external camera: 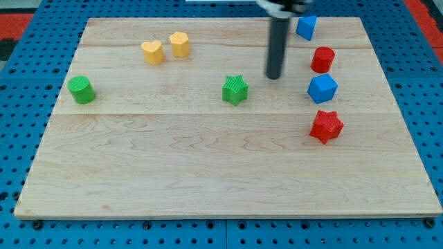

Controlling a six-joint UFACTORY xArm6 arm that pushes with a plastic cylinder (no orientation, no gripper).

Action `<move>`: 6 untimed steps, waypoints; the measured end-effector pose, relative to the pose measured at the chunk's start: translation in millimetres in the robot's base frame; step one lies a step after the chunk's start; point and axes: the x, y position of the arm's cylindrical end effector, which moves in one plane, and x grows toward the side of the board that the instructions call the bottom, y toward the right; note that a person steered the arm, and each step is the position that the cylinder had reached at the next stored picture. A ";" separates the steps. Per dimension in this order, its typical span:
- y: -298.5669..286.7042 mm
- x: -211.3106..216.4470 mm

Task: Drag the red circle diagonal to the top left side of the blue triangle

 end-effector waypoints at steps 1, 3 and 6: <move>69.6 -31.2; 135.3 -40.1; 71.7 -60.4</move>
